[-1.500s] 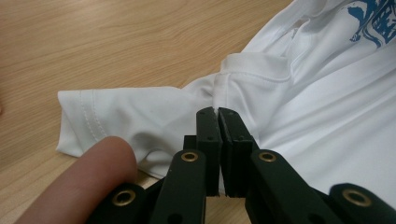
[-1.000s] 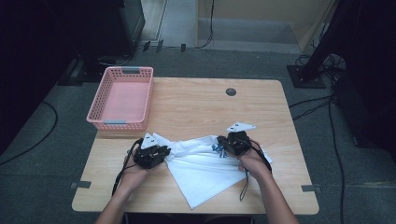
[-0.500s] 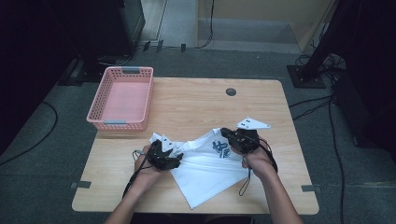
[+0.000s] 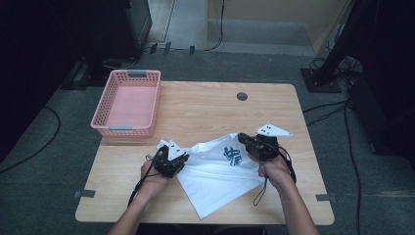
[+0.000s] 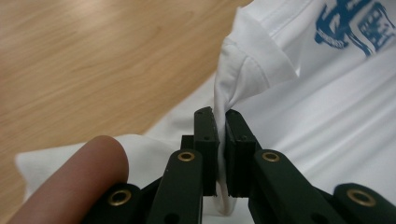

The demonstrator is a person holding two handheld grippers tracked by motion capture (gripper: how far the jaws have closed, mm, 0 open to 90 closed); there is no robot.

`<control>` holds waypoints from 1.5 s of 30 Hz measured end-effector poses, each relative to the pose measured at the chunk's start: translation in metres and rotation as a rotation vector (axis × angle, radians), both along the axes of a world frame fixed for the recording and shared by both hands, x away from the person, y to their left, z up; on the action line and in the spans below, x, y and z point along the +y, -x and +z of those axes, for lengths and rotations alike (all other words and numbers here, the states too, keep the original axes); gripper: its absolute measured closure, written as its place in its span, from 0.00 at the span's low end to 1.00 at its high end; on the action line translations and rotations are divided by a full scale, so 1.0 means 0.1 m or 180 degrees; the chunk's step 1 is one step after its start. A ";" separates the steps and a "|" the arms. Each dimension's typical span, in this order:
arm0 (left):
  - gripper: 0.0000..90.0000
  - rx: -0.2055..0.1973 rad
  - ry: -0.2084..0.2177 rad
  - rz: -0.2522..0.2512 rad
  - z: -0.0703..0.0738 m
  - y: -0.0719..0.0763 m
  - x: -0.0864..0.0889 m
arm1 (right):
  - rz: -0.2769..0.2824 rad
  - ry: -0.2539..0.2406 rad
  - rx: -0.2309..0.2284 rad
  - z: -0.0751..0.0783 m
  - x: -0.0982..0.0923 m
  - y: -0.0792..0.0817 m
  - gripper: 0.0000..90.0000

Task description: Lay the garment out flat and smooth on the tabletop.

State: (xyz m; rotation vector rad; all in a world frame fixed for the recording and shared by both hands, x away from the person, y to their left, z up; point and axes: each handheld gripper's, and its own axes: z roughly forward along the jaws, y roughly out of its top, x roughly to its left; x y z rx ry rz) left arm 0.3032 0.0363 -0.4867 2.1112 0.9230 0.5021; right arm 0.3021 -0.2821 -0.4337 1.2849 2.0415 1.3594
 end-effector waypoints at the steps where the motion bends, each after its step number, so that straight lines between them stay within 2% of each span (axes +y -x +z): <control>1: 0.97 -0.0012 0.0008 0.0022 0.03 -0.03 0.02 | -0.0030 -0.0004 0.0006 -0.01 -0.02 -0.01 0.96; 6: 0.98 -0.0097 -0.0046 0.0104 0.23 -0.21 -0.03 | -0.0107 -0.0107 0.0034 0.00 -0.12 -0.09 0.96; 9: 0.99 -0.0134 -0.0055 0.0198 0.38 -0.42 -0.09 | -0.0152 -0.0178 0.0085 0.03 -0.15 -0.24 0.96; 11: 0.99 -0.0135 0.0032 0.0390 0.46 -0.64 -0.11 | -0.0187 -0.0253 0.0124 0.07 -0.17 -0.40 0.96; 13: 0.98 -0.0195 0.0170 0.0834 0.50 -0.93 -0.15 | -0.0362 -0.0310 0.0169 0.11 -0.18 -0.65 0.94; 14: 0.85 -0.0162 0.0193 0.1062 0.50 -1.09 -0.17 | -0.0533 -0.0344 0.0186 0.12 -0.19 -0.79 0.90; 15: 0.66 -0.0088 0.0164 0.1272 0.50 -1.23 -0.17 | -0.0795 -0.0381 0.0231 0.12 -0.19 -0.92 0.83; 16: 0.53 0.0011 0.0216 0.1431 0.50 -1.31 -0.16 | -0.1040 -0.0399 0.0293 0.12 -0.21 -1.03 0.75; 17: 0.48 0.0096 0.0349 0.1489 0.50 -1.35 -0.13 | -0.1195 -0.0426 0.0337 0.12 -0.23 -1.09 0.71; 18: 0.46 0.0143 0.0448 0.1499 0.50 -1.36 -0.10 | -0.1250 -0.0481 0.0348 0.12 -0.24 -1.11 0.69; 19: 0.45 0.0121 0.0462 0.1475 0.49 -1.34 -0.09 | -0.1243 -0.0511 0.0350 0.12 -0.25 -1.10 0.67; 20: 0.45 0.0070 0.0411 0.1414 0.47 -1.30 -0.09 | -0.1186 -0.0490 0.0331 0.12 -0.26 -1.08 0.65; 22: 0.45 0.0086 0.0294 0.1279 0.38 -1.25 -0.08 | -0.1023 -0.0332 0.0313 0.06 -0.26 -1.02 0.63; 24: 0.46 0.0211 0.0319 0.1175 0.28 -1.22 -0.05 | -0.0980 -0.0192 0.0347 -0.02 -0.27 -0.98 0.63; 28: 0.47 0.0275 0.0300 0.1013 0.14 -1.10 -0.08 | -0.0789 -0.0170 0.0486 -0.19 -0.29 -0.89 0.63; 31: 0.47 0.0313 0.0259 0.0834 0.05 -1.01 -0.15 | -0.0632 0.0089 0.0555 -0.35 -0.25 -0.82 0.63; 34: 0.47 0.0356 0.0178 0.0696 -0.03 -0.94 -0.21 | -0.0653 0.0171 0.0654 -0.50 -0.28 -0.78 0.69; 38: 0.45 0.0394 0.0079 0.0607 -0.14 -0.88 -0.25 | -0.0852 0.0183 0.0813 -0.63 -0.38 -0.73 0.84; 40: 0.45 0.0461 0.0057 0.0601 -0.21 -0.88 -0.25 | -0.0863 0.0218 0.0904 -0.70 -0.42 -0.70 0.89; 42: 0.45 0.0420 0.0072 0.0607 -0.23 -0.88 -0.24 | -0.0832 0.0318 0.0977 -0.76 -0.44 -0.69 0.91; 45: 0.45 0.0433 0.0082 0.0622 -0.23 -0.89 -0.24 | -0.0829 0.0309 0.0989 -0.77 -0.47 -0.70 0.91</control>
